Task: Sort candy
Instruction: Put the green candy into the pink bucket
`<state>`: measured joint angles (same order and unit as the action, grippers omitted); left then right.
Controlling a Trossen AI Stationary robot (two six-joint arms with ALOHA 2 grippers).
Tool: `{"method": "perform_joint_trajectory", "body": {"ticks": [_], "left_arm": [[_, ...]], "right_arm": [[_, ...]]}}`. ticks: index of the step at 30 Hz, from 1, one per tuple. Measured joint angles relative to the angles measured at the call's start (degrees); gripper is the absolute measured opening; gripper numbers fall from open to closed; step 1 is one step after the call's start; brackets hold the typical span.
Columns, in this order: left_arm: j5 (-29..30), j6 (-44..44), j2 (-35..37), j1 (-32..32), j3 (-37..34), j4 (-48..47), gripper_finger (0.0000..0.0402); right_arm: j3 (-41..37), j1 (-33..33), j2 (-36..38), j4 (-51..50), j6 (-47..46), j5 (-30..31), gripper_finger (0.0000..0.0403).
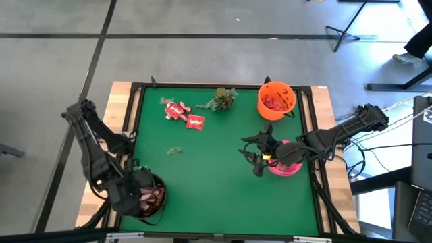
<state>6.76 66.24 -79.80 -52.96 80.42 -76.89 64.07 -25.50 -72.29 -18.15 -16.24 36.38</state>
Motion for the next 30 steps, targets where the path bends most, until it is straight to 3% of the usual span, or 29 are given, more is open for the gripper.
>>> {"method": "perform_joint_trajectory", "body": {"ticks": [6, 12, 20, 25, 30], "left_arm": [[7.8, -5.4, 1.2, 4.3, 0.0, -2.3, 0.0151], [11.0, -18.4, 0.8, 15.5, 0.0, -1.8, 0.0152], [7.2, -34.5, 0.3, 31.6, -3.7, 1.2, 0.0152], [3.4, -39.6, 0.3, 37.8, -12.7, 4.3, 0.0152], [-1.1, -43.6, 0.3, 43.0, -23.3, 15.2, 0.0152]], "right_arm": [[0.0, 0.0, 0.0, 0.0, 0.0, 0.0, 0.0188], [0.0, 0.0, 0.0, 0.3, 0.0, 0.0, 0.0188], [0.0, 0.0, 0.0, 0.2, -0.3, -0.9, 0.0189], [0.0, 0.0, -0.3, 0.2, -0.4, -1.6, 0.0189], [0.0, 0.0, -2.0, 0.1, 0.0, -1.5, 0.0189]]}}
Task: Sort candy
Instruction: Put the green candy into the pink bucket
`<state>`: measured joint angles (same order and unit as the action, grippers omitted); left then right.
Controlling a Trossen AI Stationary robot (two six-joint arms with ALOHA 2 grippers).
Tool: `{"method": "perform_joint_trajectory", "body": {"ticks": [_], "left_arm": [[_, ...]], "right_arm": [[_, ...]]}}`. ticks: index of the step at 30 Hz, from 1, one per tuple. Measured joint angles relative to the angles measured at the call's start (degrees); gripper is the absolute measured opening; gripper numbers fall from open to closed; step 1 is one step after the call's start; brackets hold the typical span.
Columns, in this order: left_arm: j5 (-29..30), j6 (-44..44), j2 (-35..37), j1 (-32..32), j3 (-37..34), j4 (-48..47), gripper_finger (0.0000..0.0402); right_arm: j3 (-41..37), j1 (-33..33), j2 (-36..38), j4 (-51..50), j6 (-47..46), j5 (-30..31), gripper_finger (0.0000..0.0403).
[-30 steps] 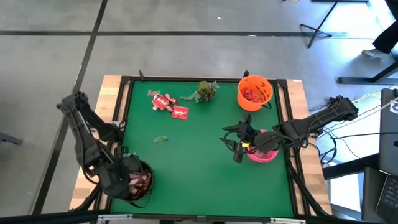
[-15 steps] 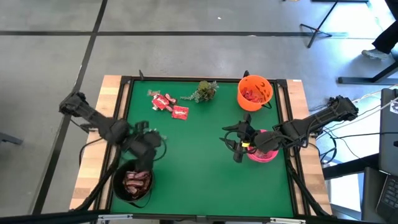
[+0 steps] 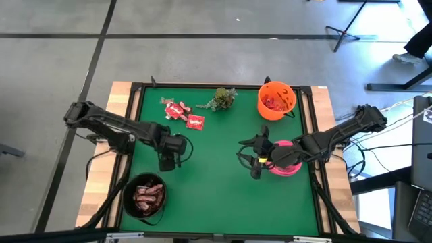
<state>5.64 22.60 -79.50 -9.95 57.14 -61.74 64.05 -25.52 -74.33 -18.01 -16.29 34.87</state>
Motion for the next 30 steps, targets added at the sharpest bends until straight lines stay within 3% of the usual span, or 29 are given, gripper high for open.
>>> {"method": "perform_joint_trajectory", "body": {"ticks": [12, 20, 30], "left_arm": [[-0.4, -3.3, 0.0, 10.1, -12.1, 14.4, 0.0152], [-3.7, -2.6, 0.0, 11.1, -16.3, 19.2, 0.0152], [-3.6, -0.2, 0.0, 11.1, -18.5, 22.2, 0.0148]], "right_arm": [[0.0, 0.0, -4.0, 0.1, 1.4, 0.1, 0.0189], [0.0, 0.0, -4.0, 0.6, 1.4, 0.3, 0.0189], [0.0, 0.0, -4.0, 1.2, 1.4, 0.3, 0.0188]]}}
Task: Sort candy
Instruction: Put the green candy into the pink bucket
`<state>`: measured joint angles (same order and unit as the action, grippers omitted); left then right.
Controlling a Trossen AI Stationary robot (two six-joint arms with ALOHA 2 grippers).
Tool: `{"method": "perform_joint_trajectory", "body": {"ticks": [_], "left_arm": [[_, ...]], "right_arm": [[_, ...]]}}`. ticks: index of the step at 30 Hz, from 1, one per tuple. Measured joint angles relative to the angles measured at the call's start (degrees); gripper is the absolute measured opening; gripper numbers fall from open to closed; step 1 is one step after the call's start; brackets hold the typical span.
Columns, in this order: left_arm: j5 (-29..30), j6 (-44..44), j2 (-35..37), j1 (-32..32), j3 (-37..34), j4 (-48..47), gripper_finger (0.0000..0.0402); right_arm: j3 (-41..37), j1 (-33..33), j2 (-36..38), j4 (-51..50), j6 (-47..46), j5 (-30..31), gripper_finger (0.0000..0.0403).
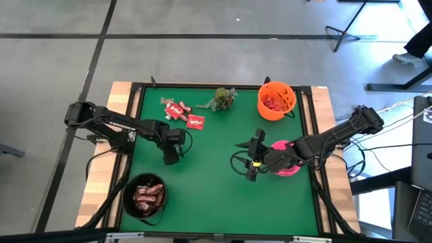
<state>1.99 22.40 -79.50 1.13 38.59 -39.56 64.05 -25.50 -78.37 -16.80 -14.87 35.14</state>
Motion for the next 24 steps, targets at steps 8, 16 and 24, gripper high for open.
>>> {"method": "perform_joint_trajectory", "body": {"ticks": [8, 16, 24], "left_arm": [[0.3, 0.0, 0.0, 0.0, 0.0, 0.0, 0.0087], [-0.2, 0.0, 0.0, 0.0, 0.4, -0.1, 0.0006], [-0.5, -0.5, 0.0, -1.0, 11.3, -3.3, 0.0001]], "right_arm": [[0.0, 0.0, 0.0, 0.3, 0.0, 0.0, 0.0189], [0.0, 0.0, 0.0, 0.3, 0.0, 0.0, 0.0189], [0.0, 0.0, 0.0, 0.5, -0.4, -0.1, 0.0189]]}}
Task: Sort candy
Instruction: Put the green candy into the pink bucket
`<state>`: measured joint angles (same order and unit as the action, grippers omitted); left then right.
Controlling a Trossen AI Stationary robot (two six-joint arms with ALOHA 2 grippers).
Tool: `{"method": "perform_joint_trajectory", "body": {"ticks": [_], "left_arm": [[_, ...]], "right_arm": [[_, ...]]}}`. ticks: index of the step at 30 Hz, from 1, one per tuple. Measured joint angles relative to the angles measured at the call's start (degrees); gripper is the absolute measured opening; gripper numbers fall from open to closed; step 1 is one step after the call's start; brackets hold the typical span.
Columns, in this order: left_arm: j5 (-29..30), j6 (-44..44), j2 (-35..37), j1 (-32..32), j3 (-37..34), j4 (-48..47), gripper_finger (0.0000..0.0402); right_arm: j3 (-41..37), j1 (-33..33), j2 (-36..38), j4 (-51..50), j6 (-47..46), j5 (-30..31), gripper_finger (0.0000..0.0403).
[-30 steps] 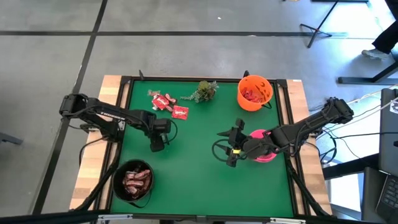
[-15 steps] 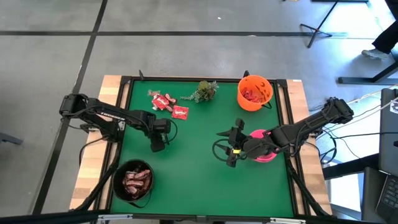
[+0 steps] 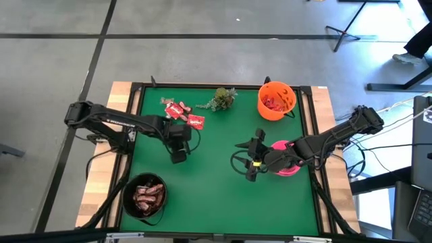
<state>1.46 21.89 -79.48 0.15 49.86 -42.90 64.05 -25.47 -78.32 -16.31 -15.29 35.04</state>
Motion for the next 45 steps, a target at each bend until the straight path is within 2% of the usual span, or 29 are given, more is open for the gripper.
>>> {"method": "perform_joint_trajectory", "body": {"ticks": [4, 7, 10, 14, 22, 34, 38, 45], "left_arm": [[1.3, -0.5, 0.0, -2.9, 7.9, -1.2, 0.0], [2.8, 0.2, 0.0, -5.5, 13.2, -0.6, 0.0], [3.0, 0.9, 0.0, -8.0, 17.0, 1.5, 0.0], [3.7, 1.0, 0.0, -10.9, 20.5, 4.6, 0.0], [3.7, 0.0, 0.0, -14.1, 21.7, 13.1, 0.0], [3.5, 0.0, 0.0, -16.1, 21.7, 15.6, 0.0], [3.5, 0.0, 0.0, -16.4, 21.7, 15.9, 0.0], [2.7, -0.1, 0.0, -16.5, 21.7, 16.4, 0.0]], "right_arm": [[0.0, 0.0, -0.5, 0.8, -1.8, 0.0, 0.0189], [0.0, 0.0, -1.9, 3.7, -2.0, 2.8, 0.0189], [0.0, 0.0, -3.0, 8.6, 0.9, 3.1, 0.0189], [0.0, 0.0, -5.1, 17.7, 6.0, 0.5, 0.0189], [0.0, 0.0, -10.0, 30.4, 15.1, -1.7, 0.0189], [0.0, 2.8, -12.3, 30.9, 15.3, -7.0, 0.0187], [0.0, 3.1, -12.3, 31.3, 15.6, -9.8, 0.0152], [0.0, 3.1, -12.3, 31.3, 16.2, -13.7, 0.0019]]}}
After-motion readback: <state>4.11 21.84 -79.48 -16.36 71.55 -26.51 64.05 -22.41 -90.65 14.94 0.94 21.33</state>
